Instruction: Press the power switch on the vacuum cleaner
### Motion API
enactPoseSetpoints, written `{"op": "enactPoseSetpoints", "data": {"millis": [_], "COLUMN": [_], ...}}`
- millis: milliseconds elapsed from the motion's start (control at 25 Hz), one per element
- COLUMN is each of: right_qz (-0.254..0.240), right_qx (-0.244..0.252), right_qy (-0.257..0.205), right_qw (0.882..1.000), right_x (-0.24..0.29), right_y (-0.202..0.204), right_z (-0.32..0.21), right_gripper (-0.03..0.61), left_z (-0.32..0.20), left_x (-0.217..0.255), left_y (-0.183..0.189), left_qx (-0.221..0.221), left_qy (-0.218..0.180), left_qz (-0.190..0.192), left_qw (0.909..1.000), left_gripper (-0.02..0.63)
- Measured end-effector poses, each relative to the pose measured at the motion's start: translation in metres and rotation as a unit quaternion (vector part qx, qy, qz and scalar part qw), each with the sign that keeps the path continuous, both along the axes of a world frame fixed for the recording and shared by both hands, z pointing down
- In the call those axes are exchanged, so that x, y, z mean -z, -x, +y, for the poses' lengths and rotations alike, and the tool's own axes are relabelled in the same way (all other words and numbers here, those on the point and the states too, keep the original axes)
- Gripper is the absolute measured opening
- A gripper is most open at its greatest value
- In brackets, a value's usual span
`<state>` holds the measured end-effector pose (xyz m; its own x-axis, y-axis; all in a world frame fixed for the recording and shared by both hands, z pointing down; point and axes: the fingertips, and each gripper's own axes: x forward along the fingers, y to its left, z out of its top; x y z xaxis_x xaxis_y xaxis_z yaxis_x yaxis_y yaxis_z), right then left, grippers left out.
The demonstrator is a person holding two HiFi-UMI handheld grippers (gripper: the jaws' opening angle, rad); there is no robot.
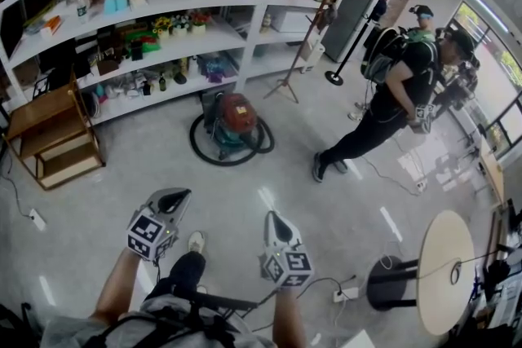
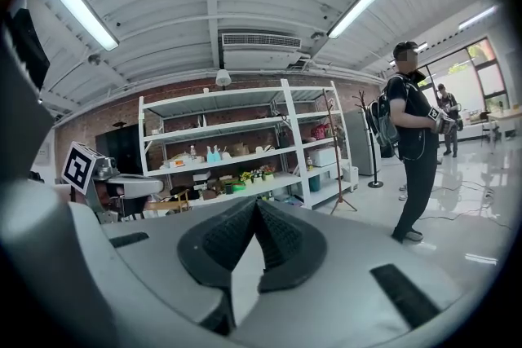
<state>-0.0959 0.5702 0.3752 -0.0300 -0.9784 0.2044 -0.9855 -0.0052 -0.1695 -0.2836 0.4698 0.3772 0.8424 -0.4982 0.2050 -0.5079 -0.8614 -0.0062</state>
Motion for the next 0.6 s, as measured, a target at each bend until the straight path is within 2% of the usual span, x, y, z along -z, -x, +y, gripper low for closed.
{"op": "enactPoseSetpoints", "data": {"millis": [240,600], "right_qz": [-0.001,-0.003], "right_qx": [-0.002,-0.02], "right_qy": [0.014,0.02], "right_qw": [1.0,1.0], "right_x": [-0.01,0.0], "right_y": [-0.018,-0.054], "right_z": [-0.043,-0.133], "right_gripper": [0.009,0.009], "left_z": [-0.051,-0.148], "left_x": [0.004,0.013], "left_y": [-0.025,-0.076], "left_qx": [-0.002,-0.033], "left_qy": [0.005,0.012], "left_qz": [0.006,0.01], "left_qw": [1.0,0.9993], "left_gripper": [0.009,0.009]}}
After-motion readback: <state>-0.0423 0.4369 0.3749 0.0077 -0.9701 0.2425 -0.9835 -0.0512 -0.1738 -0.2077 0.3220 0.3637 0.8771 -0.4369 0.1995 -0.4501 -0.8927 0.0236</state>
